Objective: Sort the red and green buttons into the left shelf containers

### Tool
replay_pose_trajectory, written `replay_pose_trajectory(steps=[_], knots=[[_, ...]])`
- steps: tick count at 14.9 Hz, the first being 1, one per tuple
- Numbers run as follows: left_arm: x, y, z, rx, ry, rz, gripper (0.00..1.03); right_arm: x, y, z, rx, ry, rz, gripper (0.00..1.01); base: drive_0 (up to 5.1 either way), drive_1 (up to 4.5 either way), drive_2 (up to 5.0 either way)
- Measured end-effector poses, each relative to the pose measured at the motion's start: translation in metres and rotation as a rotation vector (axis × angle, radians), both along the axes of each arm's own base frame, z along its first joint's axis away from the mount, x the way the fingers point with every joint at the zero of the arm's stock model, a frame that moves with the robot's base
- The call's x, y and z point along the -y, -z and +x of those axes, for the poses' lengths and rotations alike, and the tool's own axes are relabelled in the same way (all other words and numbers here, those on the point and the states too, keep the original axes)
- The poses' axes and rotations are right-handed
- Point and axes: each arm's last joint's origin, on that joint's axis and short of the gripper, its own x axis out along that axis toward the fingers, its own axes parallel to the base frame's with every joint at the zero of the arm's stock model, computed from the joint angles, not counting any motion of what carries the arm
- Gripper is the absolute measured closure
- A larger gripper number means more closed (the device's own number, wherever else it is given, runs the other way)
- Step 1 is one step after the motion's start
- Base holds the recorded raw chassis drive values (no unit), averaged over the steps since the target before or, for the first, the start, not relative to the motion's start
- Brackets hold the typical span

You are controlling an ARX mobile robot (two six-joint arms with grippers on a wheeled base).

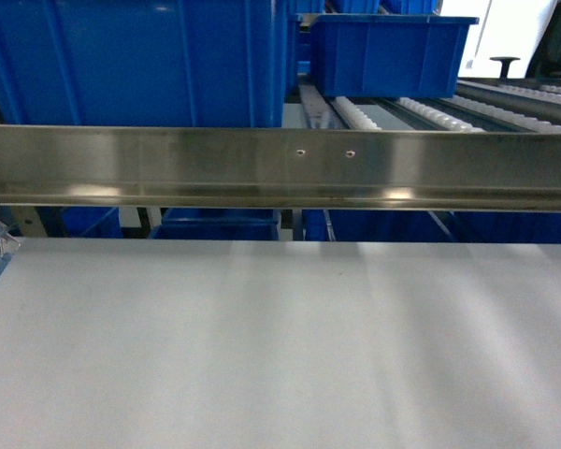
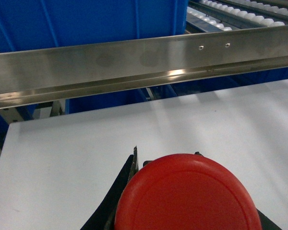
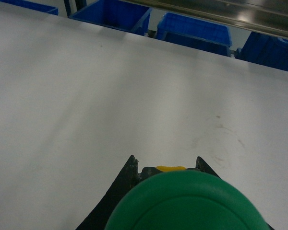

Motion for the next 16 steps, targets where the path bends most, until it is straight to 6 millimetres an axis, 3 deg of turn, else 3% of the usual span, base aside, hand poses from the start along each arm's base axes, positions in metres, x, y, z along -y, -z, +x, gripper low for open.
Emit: replay_pose_trajectory(steps=[16], knots=[[0.0,0.0002,0.0,-0.001,0.0,0.0,0.77,0.0,0.0,0.0,0.0,0.0,0.0,0.74,-5.0,2.4,2.4]])
